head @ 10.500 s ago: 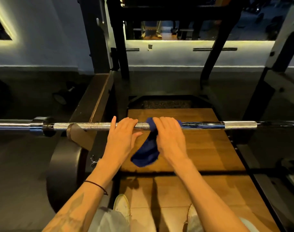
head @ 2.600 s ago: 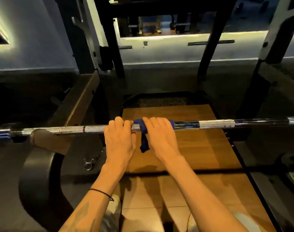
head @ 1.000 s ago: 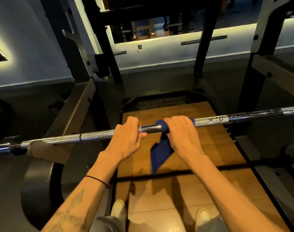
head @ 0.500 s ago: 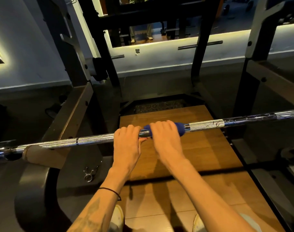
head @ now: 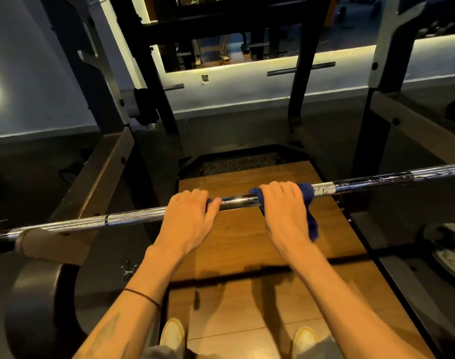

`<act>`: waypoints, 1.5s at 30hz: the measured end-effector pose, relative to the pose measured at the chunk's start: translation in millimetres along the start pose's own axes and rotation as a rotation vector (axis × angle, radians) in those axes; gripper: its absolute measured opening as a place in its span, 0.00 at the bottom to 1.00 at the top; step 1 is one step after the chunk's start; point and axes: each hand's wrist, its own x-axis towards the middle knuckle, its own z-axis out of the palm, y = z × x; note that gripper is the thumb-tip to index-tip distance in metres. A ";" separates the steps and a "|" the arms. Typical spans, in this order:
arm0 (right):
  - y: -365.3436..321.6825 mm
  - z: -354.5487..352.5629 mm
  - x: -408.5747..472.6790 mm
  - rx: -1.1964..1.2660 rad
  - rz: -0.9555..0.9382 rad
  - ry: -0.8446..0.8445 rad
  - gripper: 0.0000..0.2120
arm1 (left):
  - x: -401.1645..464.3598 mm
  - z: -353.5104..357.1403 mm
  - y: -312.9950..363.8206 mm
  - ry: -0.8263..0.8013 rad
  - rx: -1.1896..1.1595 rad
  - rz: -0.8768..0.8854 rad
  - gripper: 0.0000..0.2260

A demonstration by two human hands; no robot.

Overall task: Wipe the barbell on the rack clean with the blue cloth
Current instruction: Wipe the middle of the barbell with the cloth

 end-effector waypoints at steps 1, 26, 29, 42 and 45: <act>-11.4 -1.9 1.7 0.002 -0.007 -0.041 0.09 | 9.5 -2.9 7.1 -0.035 -0.046 -0.008 0.20; -22.6 -1.9 -5.1 0.096 -0.102 -0.027 0.18 | 26.2 21.9 32.1 -0.127 -0.066 0.101 0.14; -10.0 -1.9 -6.7 0.119 -0.148 0.015 0.16 | 20.2 26.5 32.8 -0.023 -0.083 0.096 0.15; 28.5 -6.5 -1.7 0.071 -0.005 -0.062 0.10 | -5.0 43.3 53.2 0.278 -0.345 -0.069 0.09; -6.7 -0.2 -2.5 0.132 -0.164 0.011 0.11 | -5.8 43.7 55.9 0.299 -0.343 -0.106 0.09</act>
